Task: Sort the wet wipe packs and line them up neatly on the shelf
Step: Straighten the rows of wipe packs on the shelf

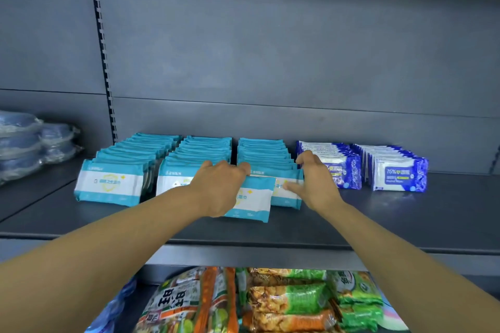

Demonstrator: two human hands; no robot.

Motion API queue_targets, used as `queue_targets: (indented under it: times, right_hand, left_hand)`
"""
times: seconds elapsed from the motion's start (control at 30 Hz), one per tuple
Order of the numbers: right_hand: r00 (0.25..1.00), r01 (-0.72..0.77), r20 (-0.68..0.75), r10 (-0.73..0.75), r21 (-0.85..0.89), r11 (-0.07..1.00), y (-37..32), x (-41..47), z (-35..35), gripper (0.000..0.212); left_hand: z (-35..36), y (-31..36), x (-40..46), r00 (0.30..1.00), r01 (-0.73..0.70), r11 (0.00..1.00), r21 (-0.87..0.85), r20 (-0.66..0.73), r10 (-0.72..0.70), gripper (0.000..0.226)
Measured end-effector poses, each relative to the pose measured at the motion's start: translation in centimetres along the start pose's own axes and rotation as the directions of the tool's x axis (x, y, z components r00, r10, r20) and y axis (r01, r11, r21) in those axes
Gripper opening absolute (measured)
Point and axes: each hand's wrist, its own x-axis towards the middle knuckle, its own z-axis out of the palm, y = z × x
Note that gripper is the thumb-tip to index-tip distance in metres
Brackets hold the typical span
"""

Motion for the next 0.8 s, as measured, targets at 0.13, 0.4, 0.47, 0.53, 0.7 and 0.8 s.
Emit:
queue_targets:
  times: [0.13,0.4,0.47,0.53,0.7,0.8]
  right_hand:
    - [0.999,0.038,-0.025,-0.037,0.047,0.998,0.6,0.8,0.3,0.047]
    - [0.995,-0.097,0.026,0.094,0.356,0.929,1.5,0.8,-0.6,0.025]
    - [0.993,-0.117,0.043,0.109,0.406,0.906,2.1,0.3,-1.0,0.030]
    - [0.993,-0.117,0.047,0.107,0.378,0.918,2.5,-0.2,-1.6,0.031]
    - [0.969,-0.167,0.230,0.086,0.358,0.919,1.9,-1.5,-2.1,0.060]
    - [0.951,-0.102,0.305,0.040,0.192,0.976,1.4,-2.2,-1.3,0.094]
  left_hand:
    - [0.5,1.8,2.0,0.999,-0.013,0.999,-0.034,0.044,0.015,0.047]
    - [2.2,3.4,4.7,0.999,0.048,0.998,-0.042,0.025,-0.047,0.046]
    - [2.6,3.5,5.1,0.998,0.058,0.997,-0.046,-0.017,-0.059,0.047]
    - [3.0,3.4,5.4,0.996,0.062,0.997,-0.041,-0.067,-0.065,0.048]
    - [4.5,3.3,4.4,0.974,0.072,0.994,-0.078,-0.208,-0.087,0.056]
    - [5.2,3.2,2.9,0.981,0.066,0.993,-0.101,-0.176,-0.083,0.079]
